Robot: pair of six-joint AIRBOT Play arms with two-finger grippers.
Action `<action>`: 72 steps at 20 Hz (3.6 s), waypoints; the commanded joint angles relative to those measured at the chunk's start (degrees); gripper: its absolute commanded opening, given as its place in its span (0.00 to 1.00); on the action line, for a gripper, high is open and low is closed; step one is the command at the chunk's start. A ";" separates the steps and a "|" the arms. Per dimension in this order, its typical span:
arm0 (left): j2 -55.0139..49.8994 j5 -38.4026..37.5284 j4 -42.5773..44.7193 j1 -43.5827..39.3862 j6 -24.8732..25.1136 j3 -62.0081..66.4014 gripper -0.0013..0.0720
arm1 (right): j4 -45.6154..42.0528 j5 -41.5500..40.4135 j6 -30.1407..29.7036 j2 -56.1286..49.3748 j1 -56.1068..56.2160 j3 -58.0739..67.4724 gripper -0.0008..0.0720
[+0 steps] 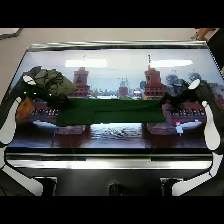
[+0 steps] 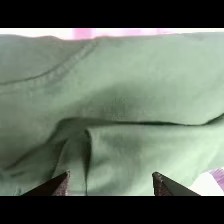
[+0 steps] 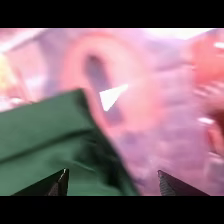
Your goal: Fold the shirts.
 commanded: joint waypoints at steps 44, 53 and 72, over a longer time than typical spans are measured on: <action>34.97 21.00 -20.26 4.22 0.61 2.40 0.06 | 49.13 -17.55 -3.87 -0.09 36.85 0.70 0.59; 37.70 17.07 -18.91 4.11 2.14 0.52 0.06 | 5.90 12.41 6.12 12.00 12.72 -0.09 0.86; 37.59 17.11 -18.91 1.25 2.12 -0.39 0.06 | 34.58 -4.90 -14.27 14.12 -1.57 -16.57 0.07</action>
